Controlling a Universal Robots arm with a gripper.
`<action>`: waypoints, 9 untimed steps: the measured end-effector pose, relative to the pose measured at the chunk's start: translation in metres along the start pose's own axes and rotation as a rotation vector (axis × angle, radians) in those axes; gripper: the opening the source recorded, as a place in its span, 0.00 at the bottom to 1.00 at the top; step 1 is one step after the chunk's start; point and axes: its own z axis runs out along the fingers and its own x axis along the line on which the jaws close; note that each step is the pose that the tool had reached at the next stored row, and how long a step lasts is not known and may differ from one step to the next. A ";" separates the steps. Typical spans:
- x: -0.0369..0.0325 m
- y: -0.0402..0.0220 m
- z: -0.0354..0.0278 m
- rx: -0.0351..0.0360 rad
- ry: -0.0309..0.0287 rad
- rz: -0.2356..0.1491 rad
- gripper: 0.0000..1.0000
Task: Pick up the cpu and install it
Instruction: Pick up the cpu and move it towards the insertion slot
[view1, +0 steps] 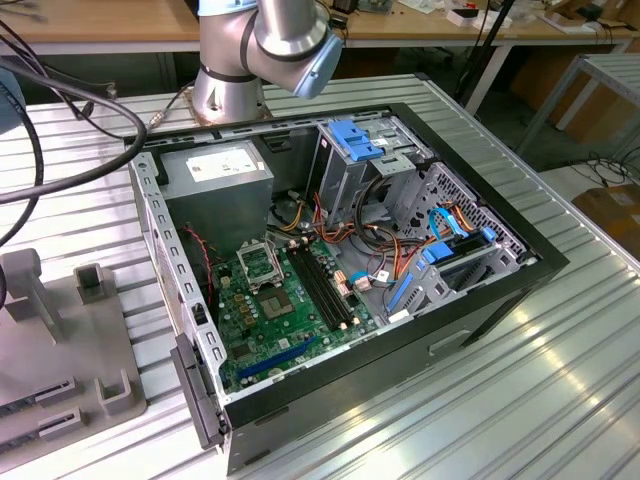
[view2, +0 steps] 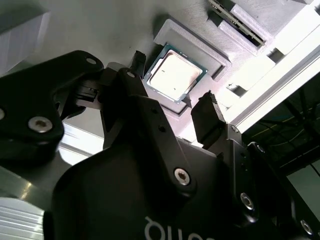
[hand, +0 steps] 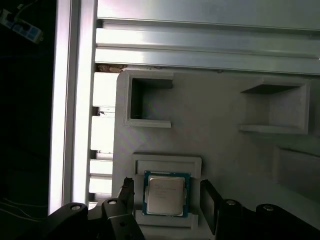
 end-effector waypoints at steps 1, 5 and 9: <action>0.0000 -0.0001 0.0000 0.0010 0.0002 0.000 0.64; 0.0000 -0.0001 0.0001 0.0016 0.0001 0.000 0.64; 0.0000 0.0000 0.0014 0.0015 -0.0002 0.000 0.64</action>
